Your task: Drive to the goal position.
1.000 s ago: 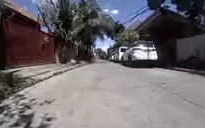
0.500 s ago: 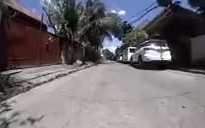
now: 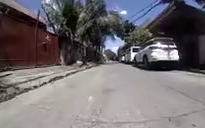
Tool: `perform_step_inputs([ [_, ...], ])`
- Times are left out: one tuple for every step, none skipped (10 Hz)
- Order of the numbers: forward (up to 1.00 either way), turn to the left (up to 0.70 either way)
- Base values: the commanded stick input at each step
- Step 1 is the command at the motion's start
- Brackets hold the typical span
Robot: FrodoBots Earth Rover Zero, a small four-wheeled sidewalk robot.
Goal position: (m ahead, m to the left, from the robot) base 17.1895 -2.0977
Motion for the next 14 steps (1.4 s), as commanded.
perform_step_inputs([
  [1.0, -0.4],
  [1.0, -0.33],
  [1.0, -0.03],
  [1.0, 0.0],
  [1.0, 0.0],
  [1.0, 0.0],
  [1.0, 0.0],
  [1.0, 0.11],
  [1.0, 0.02],
  [1.0, 0.0],
  [1.0, 0.0],
  [1.0, 0.0],
  [1.0, 0.0],
  [1.0, 0.0],
])
